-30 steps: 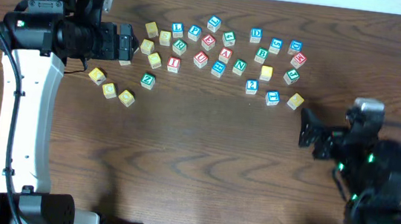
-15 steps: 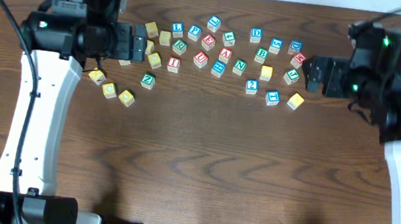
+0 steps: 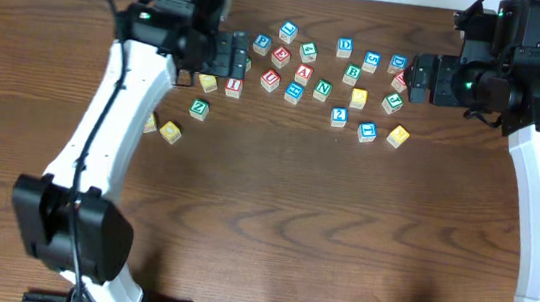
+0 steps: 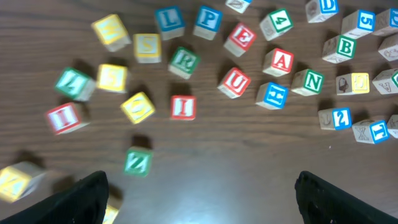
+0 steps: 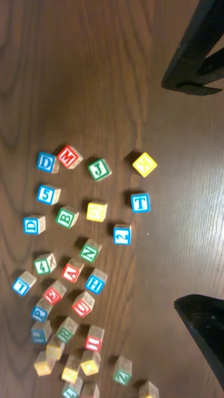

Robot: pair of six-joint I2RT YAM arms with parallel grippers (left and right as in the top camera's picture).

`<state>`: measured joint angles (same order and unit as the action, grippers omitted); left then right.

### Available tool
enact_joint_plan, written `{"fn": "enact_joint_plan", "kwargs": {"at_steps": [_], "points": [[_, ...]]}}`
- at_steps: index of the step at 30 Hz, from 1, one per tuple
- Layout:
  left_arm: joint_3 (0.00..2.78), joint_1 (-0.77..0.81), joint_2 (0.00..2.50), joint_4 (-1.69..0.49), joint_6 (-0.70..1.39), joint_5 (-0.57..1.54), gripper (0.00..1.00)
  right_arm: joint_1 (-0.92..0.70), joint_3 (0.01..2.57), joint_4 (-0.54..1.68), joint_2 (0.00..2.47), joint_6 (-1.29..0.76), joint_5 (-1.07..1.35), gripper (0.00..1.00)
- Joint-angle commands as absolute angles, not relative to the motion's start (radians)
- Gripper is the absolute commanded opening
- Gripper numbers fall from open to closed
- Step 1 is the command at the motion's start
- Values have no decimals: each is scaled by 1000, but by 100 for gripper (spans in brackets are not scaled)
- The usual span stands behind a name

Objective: Spell out AI2
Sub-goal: 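Lower the left gripper onto the red A block and close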

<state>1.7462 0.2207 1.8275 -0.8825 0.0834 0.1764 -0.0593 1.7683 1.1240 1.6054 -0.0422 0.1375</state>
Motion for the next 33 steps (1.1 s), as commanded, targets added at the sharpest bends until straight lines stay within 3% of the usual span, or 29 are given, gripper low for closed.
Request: {"fn": "enact_joint_plan", "kwargs": {"at_steps": [1,8,13,17,20,33], "points": [[1772,266,1866,-847,110,163,94,-54,1797,1145,1604,-28,115,99],[1797,338,1961,-701,141,163,93,-54,1797,1188,1604,-28,115,99],[2004,390,2118,-764,120,152,93,-54,1797,1208,1604,-28,115,99],[2159,440,2243,-825,52,67,86,-54,1796,1227,1604,-28,115,99],[2170,478,2285,-812,0,-2,81,-54,1795,1248,1604,-28,115,99],[2168,533,2415,-744,-25,-57,78,-54,1783,1291,1604,-28,115,99]]}}
